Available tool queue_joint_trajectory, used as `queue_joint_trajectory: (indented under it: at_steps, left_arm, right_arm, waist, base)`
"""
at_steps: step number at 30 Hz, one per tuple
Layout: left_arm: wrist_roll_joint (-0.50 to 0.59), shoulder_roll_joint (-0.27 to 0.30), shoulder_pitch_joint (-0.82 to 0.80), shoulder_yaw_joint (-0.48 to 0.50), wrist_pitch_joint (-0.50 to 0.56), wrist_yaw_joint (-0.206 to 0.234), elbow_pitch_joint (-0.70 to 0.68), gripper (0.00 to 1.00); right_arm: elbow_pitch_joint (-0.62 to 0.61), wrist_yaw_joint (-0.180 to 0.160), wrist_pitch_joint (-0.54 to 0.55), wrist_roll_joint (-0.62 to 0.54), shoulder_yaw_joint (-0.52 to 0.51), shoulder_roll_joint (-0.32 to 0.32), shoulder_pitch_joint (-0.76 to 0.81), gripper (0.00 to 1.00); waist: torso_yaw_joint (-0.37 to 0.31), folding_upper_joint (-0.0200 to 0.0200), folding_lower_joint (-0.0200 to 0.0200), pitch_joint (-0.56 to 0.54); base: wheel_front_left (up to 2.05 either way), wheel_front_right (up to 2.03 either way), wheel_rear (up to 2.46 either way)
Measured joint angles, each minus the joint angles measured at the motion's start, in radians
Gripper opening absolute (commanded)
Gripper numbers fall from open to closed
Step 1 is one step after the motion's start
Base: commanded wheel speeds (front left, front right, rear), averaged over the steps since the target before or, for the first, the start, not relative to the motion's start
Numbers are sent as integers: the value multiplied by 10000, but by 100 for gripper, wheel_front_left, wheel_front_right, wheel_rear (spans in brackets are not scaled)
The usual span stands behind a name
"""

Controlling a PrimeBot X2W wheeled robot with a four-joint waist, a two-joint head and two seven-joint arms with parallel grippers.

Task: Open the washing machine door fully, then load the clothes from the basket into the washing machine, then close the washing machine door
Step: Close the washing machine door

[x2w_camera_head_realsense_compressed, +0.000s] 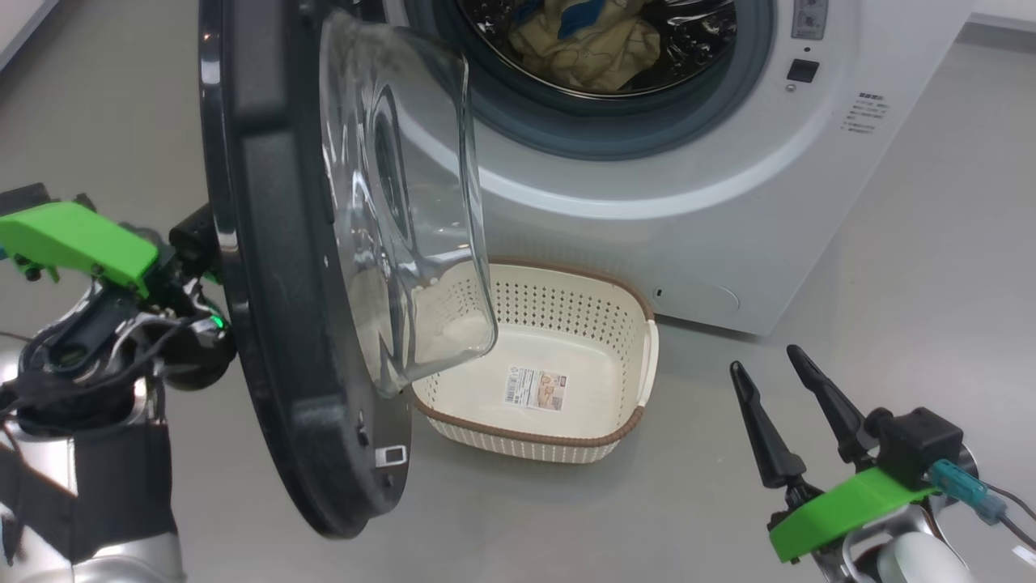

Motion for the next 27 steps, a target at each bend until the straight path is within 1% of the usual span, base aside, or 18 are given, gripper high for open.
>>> queue_joint_trajectory:
  at_steps: [3,8,15,16,24,25,26,27]
  left_arm:
    - [-25,-21,-71,-290,-324,-48,303,0]
    - [-525,-31,-321,-888,-961,-234,886,0]
    - [-1421,-35,-804,-2094,-2082,-755,1751,0]
    - [-1421,-35,-804,-2094,-2082,-755,1751,0]
    - [-2351,-46,-1457,-3590,-3530,-1486,2874,0]
    - [-2499,-46,-1528,-3749,-3676,-1595,3020,0]
    - [-2815,-44,-1640,-4036,-3979,-1793,3294,0]
    - [-2966,-44,-1701,-4163,-4119,-1877,3444,0]
  right_arm:
    - [-2,0,0,2,-6,4,-8,100]
    - [4,0,0,2,-2,6,-33,100]
    - [23,0,0,4,12,10,-34,100]
    - [23,0,0,4,12,10,-34,100]
    - [56,0,0,33,59,-4,-34,100]
    - [56,0,0,35,71,-13,-35,100]
    - [63,0,0,35,100,-23,-35,100]
    - [69,0,0,46,121,-33,-37,100]
  waist:
    - [-171,0,0,-7]
    - [-466,0,0,-47]
    - [-876,0,0,-109]
    - [-876,0,0,-109]
    - [-1253,0,0,-157]
    - [-1293,0,0,-168]
    - [-1382,0,0,-187]
    - [-1428,0,0,-201]
  base:
    - [0,0,0]
    - [0,0,0]
    - [0,0,0]
    - [0,0,0]
    - [0,0,0]
    - [0,0,0]
    - [0,0,0]
    - [0,0,0]
